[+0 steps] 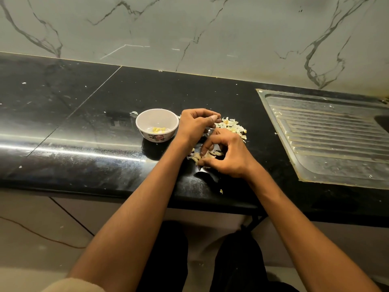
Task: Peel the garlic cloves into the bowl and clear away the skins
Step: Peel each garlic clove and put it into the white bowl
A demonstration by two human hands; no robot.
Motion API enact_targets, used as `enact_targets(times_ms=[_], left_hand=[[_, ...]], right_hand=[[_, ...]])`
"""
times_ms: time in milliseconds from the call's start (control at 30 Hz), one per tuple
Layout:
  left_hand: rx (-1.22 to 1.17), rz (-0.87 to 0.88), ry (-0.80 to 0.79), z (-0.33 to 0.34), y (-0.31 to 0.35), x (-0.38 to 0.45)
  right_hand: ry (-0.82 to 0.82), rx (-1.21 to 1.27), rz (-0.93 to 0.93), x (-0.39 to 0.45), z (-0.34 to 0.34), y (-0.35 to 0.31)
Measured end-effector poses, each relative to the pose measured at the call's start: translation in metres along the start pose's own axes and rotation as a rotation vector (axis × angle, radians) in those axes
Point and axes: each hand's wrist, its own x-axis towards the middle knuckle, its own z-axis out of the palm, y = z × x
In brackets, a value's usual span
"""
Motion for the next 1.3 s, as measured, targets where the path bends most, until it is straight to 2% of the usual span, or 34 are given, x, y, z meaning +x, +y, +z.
enact_targets(times_ms=[167,433,600,767,967,1167,1300], left_hand=[[0.009,0.008,-0.003,-0.001,0.001,0.000],[-0.006,0.007,-0.001,0.000,-0.001,0.001],[0.005,0.013,-0.009,-0.001,0.000,0.001],[0.001,0.013,-0.014,-0.001,-0.003,0.001],[-0.008,0.024,-0.033,-0.001,-0.002,-0.001],[0.061,0.070,-0.104,0.002,-0.002,-0.002],[0.078,0.102,-0.111,0.003,-0.001,-0.003]], right_hand=[[-0.010,-0.073,-0.049,-0.003,0.002,0.002],[0.008,-0.022,0.012,-0.002,0.005,0.005],[0.158,0.238,0.153,0.001,0.000,0.007],[0.184,0.286,0.214,0.002,-0.001,0.005],[0.381,0.445,0.272,0.012,-0.004,0.010],[0.522,0.458,0.322,0.026,-0.005,0.021],[0.553,0.438,0.328,0.029,-0.005,0.022]])
